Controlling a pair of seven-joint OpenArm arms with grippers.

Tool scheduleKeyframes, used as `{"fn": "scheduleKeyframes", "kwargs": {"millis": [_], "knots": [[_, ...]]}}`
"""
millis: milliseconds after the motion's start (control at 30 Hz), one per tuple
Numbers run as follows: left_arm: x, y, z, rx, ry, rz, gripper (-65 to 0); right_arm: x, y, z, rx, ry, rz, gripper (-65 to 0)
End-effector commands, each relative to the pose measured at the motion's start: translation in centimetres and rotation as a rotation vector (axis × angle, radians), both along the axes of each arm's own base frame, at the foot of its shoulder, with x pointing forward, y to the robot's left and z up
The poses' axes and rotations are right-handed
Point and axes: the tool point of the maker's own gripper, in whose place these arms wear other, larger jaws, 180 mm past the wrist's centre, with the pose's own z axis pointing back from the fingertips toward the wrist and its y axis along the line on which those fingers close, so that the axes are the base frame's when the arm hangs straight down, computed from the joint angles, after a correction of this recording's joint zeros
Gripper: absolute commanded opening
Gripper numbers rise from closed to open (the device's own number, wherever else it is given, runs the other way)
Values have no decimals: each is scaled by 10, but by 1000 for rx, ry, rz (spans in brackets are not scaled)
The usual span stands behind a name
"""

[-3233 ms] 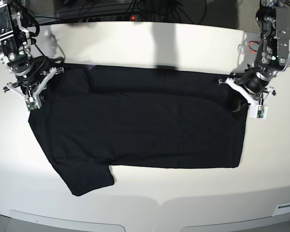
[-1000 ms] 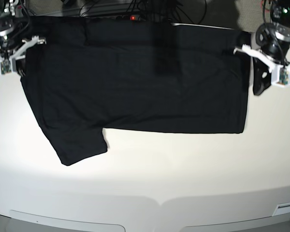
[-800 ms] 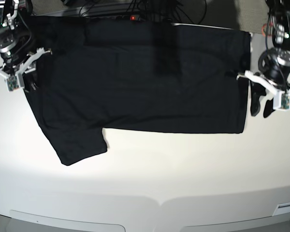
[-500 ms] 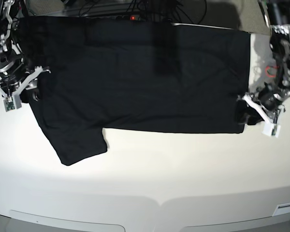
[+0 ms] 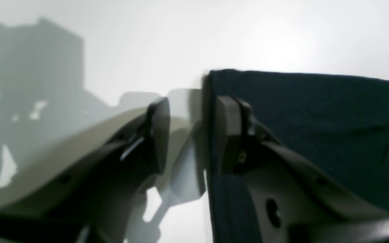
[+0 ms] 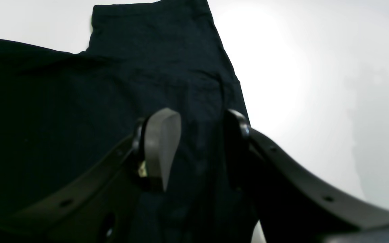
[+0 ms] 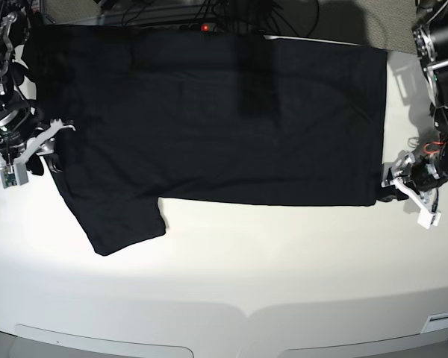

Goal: Fold the T-shirt properly
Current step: 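Release the shoulders and move both grippers to the shirt's side edges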

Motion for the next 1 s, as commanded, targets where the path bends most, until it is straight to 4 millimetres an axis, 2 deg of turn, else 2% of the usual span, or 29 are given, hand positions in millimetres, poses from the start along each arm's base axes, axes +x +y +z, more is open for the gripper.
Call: {"fn": "scheduleKeyframes", "kwargs": {"millis": [0, 133, 367, 467, 533, 600, 633, 667, 800, 967], "knots": [[11, 9, 14, 7, -44, 8, -426, 6, -1, 13, -11, -44, 14, -394], [3, 0, 1, -18, -10, 8, -426, 7, -1, 15, -10, -50, 14, -394], [-17, -45, -25, -74, 109, -70, -426, 13, -2, 20, -12, -63, 12, -394], [-18, -47, -28, -55, 117, -81, -430, 16, -2, 23, -14, -69, 11, -394], [-19, -43, -29, -34, 122, -83, -476, 19, -2, 25, -12, -80, 10, -394], [-19, -39, -29, -25, 121, -80, -570, 23, -6, 26, -5, -90, 4, -395], [-19, -38, -28, -24, 117, -78, -628, 27, -8, 24, 10, -87, 2, -395], [-18, -38, -28, -27, 112, -75, -650, 31, -10, 21, 30, -79, 1, -395], [-10, -42, -23, -48, 63, -55, -650, 59, -15, 1, 87, 5, 36, -394], [-5, -59, -22, -80, 38, -55, -650, 100, -20, -28, 86, 163, 38, -394]]}}
